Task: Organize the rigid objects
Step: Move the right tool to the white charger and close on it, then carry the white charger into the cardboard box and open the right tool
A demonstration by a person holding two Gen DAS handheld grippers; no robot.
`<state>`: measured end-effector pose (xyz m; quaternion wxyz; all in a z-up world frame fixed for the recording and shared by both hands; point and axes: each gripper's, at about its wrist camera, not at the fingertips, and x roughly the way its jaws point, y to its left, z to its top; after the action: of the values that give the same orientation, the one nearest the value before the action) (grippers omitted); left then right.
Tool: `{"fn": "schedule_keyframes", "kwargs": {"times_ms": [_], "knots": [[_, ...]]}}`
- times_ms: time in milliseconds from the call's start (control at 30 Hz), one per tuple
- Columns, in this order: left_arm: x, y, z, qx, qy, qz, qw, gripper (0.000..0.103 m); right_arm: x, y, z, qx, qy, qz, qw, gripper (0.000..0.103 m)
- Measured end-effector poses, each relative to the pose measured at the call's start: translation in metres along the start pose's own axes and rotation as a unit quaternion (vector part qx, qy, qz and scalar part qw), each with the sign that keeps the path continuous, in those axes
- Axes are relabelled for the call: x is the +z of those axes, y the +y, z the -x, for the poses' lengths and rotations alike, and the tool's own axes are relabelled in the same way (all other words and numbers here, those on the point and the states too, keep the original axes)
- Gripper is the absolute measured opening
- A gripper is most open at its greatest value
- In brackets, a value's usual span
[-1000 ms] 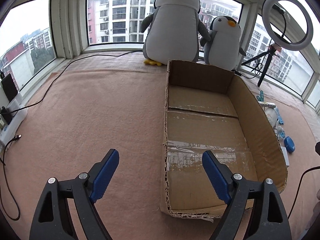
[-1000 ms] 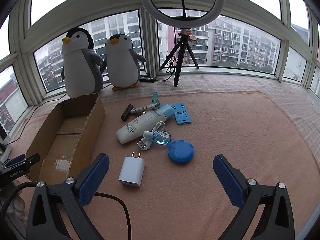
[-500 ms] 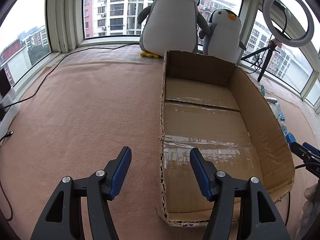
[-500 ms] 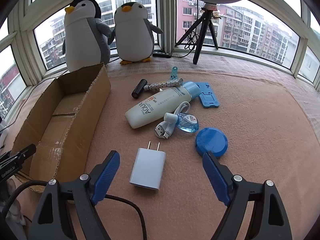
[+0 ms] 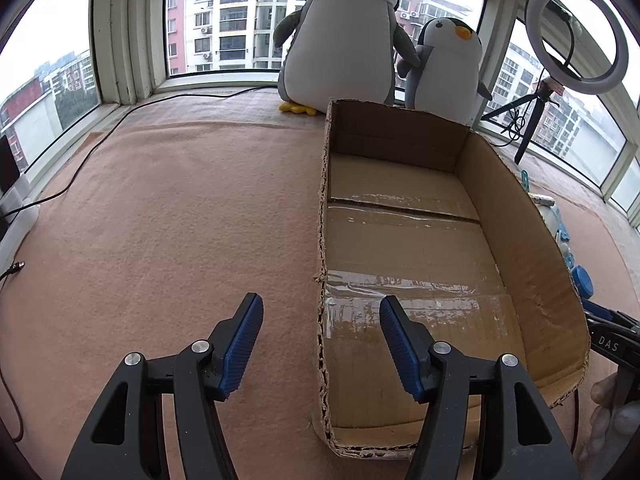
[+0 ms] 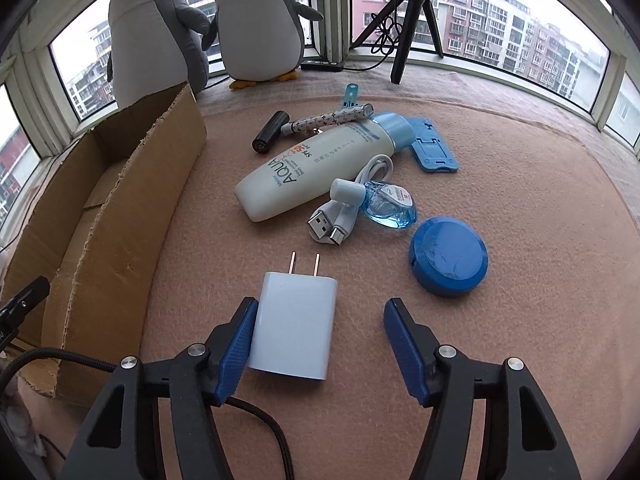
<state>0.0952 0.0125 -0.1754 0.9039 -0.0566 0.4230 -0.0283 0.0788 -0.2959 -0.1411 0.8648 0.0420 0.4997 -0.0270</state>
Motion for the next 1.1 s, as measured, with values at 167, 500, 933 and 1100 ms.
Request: {"fn": "schedule_keyframes", "kwargs": {"times_ms": [167,500,933,1100], "knots": [[0.0,0.0,0.0,-0.001,0.0,0.0,1.0,0.065,-0.001,-0.002,0.002,-0.008,-0.007,0.004,1.0,0.032],[0.0,0.002,-0.003,-0.011,0.003,0.006,0.9999,0.065,0.001,-0.007,0.013,0.001,-0.021,-0.01,1.0,0.032],[0.001,-0.001,-0.009,-0.016,0.009,0.002,0.9998,0.065,0.031,0.028,0.073,0.043,-0.105,0.022,0.993,0.032],[0.002,-0.002,-0.011,-0.019,0.013,0.002,0.9997,0.065,0.035,0.062,0.082,0.077,-0.112,0.057,0.989,0.032]]}}
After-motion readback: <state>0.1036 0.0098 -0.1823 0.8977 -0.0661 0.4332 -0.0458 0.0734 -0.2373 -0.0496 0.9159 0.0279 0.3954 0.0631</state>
